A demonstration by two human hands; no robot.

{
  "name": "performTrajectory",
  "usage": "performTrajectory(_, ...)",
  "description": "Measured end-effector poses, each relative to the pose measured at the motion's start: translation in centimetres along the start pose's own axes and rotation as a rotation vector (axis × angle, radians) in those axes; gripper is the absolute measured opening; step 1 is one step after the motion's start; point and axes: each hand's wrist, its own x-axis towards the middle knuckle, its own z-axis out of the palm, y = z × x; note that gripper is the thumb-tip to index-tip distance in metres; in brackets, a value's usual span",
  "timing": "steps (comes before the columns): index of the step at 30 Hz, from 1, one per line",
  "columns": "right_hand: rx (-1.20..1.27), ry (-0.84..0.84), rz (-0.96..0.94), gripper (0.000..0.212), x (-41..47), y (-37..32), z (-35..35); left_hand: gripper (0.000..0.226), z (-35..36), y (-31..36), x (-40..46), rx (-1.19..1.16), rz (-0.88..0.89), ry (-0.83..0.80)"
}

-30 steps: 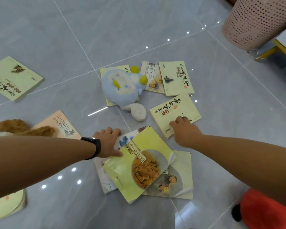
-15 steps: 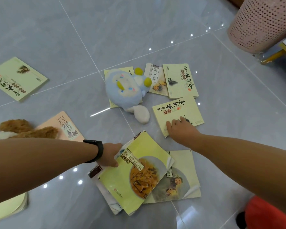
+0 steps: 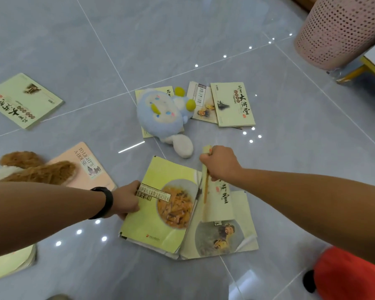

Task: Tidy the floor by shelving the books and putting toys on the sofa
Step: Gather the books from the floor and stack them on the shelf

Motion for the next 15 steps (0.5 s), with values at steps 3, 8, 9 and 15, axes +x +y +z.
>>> performTrajectory(3, 0.284, -0.143, 0.135, 0.024, -2.7, -1.2, 2.4, 0.043, 0.6, 0.5, -0.4, -0.121, -0.001, -0.017)
performTrajectory(8, 0.521, -0.399, 0.141, 0.015, -4.9, -1.6, 5.4, 0.089, 0.8, 1.2, -0.7, -0.254, -0.077, -0.096)
performTrajectory(9, 0.464, -0.408, 0.115, 0.017, -4.8, -1.3, 5.4, 0.096, 0.7, 1.3, -0.8, -0.246, -0.077, -0.1)
performTrajectory(15, -0.351, -0.194, -0.077, 0.018, -2.7, 5.6, 3.3, 0.102, 2.1, 1.4, -0.5, -0.061, -0.065, 0.057)
